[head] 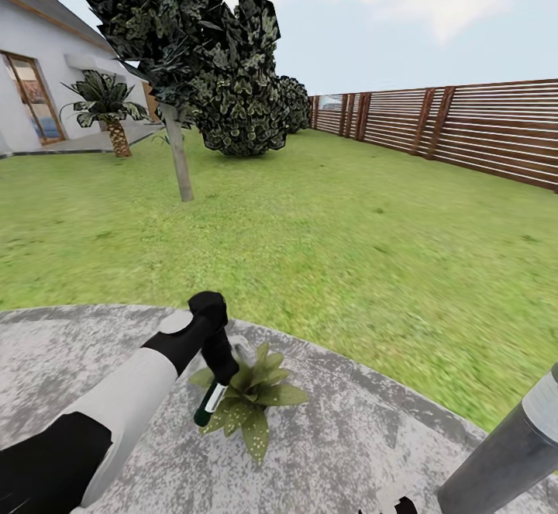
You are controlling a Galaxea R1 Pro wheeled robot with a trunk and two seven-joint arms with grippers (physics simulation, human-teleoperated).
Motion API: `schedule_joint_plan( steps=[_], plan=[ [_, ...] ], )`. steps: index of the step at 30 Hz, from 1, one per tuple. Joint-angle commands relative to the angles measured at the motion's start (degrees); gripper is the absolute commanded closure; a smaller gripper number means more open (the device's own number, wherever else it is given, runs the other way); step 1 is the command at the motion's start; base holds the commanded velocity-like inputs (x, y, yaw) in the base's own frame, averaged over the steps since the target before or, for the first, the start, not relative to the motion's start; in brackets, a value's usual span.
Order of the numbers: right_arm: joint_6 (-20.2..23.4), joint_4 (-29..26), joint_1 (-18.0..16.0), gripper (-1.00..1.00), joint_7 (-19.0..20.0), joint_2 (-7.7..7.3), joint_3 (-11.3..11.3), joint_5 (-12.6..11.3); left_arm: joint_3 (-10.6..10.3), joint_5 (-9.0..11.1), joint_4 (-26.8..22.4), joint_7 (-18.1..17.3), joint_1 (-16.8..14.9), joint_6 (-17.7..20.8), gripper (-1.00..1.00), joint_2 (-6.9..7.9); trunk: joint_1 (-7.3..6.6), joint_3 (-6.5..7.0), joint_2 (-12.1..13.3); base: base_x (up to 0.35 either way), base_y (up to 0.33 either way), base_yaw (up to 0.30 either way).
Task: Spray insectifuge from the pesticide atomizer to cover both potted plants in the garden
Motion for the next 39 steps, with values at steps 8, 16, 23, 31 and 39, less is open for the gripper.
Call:
schedule_joint_plan(
  steps=[8, 16, 23, 31, 39],
  plan=[
    [-0.23, 0.09, -0.04, -1.00, -0.21, 0.00, -0.45, 0.63, 0.13, -0.67, -0.02, -0.59, -0.11, 0.49, 1.00, 0.70, -0.01, -0.05, -0.02, 0.000, 0.000, 0.000],
    [-0.24, 0.08, -0.04, -1.00, -0.21, 0.00, -0.45, 0.61, 0.32, -0.59, 0.02, -0.59, 0.39, 0.44, 1.00, 2.39, -0.01, -0.05, -0.02, 0.000, 0.000, 0.000],
    [-0.22, 0.06, -0.04, -1.00, -0.21, 0.00, -0.45, 0.61, 0.21, -0.58, 0.00, -0.59, 0.20, 0.56, 1.00, -1.20, -0.01, -0.05, -0.02, 0.000, 0.000, 0.005],
    [-0.18, 0.09, -0.04, -1.00, -0.21, 0.00, -0.45, 0.61, 0.65, -0.58, 0.02, -0.59, 0.27, 0.51, 1.00, -1.59, -0.01, -0.05, -0.02, 0.000, 0.000, 0.215],
    [-0.23, 0.07, -0.04, -1.00, -0.21, 0.00, -0.45, 0.61, 5.01, -0.58, 0.02, -0.59, 0.19, 0.47, 1.00, -0.96, -0.01, -0.05, -0.02, -0.159, 0.000, 0.275]
  ],
)
